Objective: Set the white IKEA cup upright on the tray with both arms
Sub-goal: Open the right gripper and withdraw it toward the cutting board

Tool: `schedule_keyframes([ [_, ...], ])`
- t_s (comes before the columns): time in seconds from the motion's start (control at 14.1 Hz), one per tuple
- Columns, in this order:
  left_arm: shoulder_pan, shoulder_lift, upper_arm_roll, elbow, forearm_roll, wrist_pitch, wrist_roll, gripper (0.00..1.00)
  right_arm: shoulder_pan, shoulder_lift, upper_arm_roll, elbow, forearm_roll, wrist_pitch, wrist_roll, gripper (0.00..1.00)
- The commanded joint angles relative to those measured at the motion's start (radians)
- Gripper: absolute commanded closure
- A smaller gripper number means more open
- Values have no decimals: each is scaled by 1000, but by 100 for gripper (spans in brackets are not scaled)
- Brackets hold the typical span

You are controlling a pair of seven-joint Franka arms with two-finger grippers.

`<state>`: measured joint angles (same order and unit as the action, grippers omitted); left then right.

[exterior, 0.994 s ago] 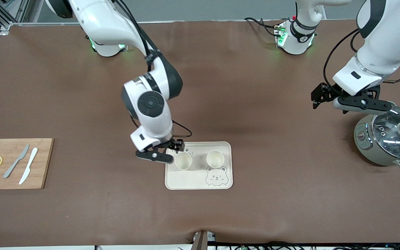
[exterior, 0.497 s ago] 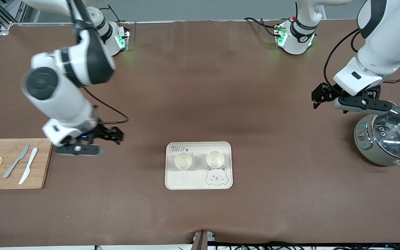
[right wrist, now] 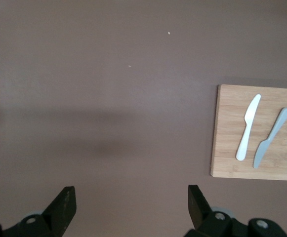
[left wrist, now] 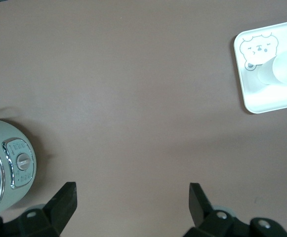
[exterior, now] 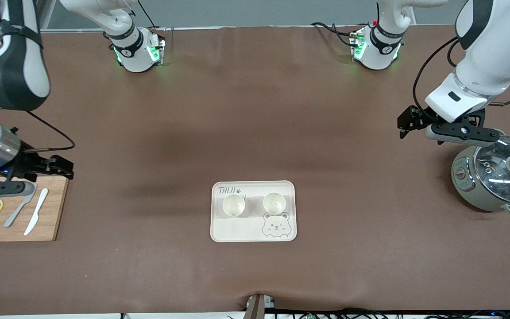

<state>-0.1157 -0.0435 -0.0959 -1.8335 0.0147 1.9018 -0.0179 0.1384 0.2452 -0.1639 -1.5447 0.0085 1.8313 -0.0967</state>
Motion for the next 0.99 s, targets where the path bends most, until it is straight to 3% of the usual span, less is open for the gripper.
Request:
schedule_keyframes([
  [0.0, 7, -27, -4, -16, 14, -12, 19, 0, -32, -46, 21, -25, 11, -18, -15, 0],
  [0.57, 11, -27, -4, -20, 14, -13, 19, 0, -120, -167, 20, -113, 8, -13, -67, 0],
  [0.92, 11, -27, -4, -20, 14, -13, 19, 0, -122, -172, 23, -55, 11, -12, 92, 0],
])
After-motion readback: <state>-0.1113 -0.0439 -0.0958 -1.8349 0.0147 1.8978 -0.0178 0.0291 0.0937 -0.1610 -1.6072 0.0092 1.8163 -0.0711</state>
